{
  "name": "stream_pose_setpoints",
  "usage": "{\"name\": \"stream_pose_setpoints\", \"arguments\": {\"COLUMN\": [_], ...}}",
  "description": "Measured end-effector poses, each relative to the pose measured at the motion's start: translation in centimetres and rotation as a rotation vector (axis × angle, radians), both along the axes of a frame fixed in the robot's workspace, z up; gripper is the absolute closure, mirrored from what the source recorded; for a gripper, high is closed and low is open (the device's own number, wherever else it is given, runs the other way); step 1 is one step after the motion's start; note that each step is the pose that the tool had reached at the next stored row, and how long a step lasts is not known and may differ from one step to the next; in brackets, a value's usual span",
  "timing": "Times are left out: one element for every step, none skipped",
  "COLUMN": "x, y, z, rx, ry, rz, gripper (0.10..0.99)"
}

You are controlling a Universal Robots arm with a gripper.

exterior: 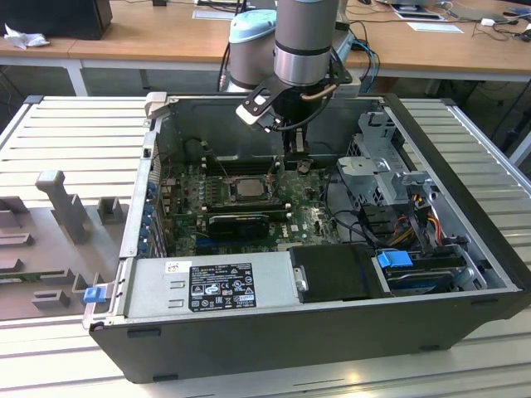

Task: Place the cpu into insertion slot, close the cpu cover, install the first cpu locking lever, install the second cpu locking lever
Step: 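Close the cpu cover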

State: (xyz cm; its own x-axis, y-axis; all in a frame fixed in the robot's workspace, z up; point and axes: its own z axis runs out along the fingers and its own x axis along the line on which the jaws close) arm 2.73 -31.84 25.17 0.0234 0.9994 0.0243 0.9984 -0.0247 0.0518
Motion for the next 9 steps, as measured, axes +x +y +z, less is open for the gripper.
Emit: {"name": "stream_pose_setpoints", "arguments": {"x": [-0.09, -0.14, -0.19, -0.23, -0.32, -0.4, -0.45, -0.51, -0.59], "y": [0.0, 0.0, 0.0, 0.0, 0.0, 0.0, 0.0, 0.0, 0.0], "z": [0.0, 0.0, 0.0, 0.0, 0.0, 0.0, 0.0, 0.0, 0.0], "rx": [0.0, 0.0, 0.0, 0.0, 0.0, 0.0, 0.0, 0.0, 0.0], "ry": [0.0001, 0.0, 0.0, 0.0, 0.0, 0.0001, 0.0, 0.0001, 0.0], "rz": [0.0, 0.0, 0.0, 0.0, 0.0, 0.0, 0.0, 0.0, 0.0], "gripper": [0.98, 0.98, 0.98, 0.98, 0.98, 0.98, 0.98, 0.98, 0.98]}}
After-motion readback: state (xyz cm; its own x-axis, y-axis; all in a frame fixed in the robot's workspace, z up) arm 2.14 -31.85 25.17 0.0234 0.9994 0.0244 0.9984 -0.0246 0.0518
